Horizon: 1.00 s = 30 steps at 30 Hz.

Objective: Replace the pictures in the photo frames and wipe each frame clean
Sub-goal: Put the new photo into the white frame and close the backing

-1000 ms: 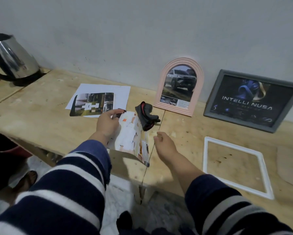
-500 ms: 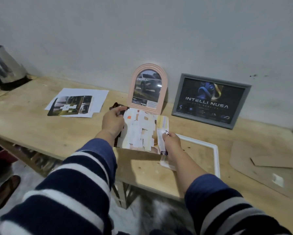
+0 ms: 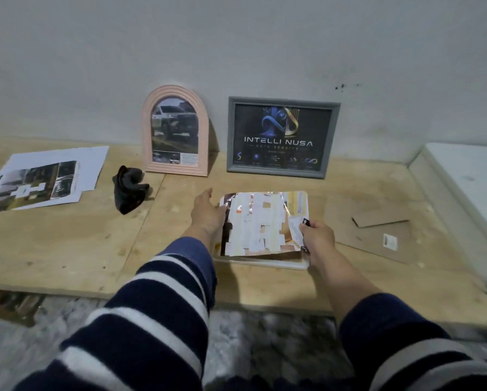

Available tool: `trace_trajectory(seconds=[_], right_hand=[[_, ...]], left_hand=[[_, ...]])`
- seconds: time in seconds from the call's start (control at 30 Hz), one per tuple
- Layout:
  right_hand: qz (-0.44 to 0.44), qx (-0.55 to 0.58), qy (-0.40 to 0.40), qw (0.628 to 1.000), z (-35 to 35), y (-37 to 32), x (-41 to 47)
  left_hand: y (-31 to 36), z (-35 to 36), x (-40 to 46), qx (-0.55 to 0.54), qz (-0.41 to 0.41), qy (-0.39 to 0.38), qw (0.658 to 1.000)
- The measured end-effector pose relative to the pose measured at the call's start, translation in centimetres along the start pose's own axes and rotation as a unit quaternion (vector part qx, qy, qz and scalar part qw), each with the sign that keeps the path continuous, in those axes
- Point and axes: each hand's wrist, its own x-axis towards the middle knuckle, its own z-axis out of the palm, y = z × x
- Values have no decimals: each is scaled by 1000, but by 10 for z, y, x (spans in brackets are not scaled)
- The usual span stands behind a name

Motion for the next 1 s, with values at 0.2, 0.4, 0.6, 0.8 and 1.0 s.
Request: trace_trajectory(seconds=[0.2,0.4,0.6,0.8,1.0], right_hand=[[11,-4,44,999,-12,23,3],[-47,-88,60,993,-5,27,0],[-102,-154,20,983,5,21,-1],[-136,-362,5,922,10,18,0],[-160,-456,6,875,6,24,-2]], left_hand=[[-26,20,-6,152,-47,-64,985],[-32,25,-14,225,-2,-127,966],[-35,29,-18,303,24,-129,944],[-37,32,-20,316,24,-121,941],[-39,34,-20,320,16,-108,941]])
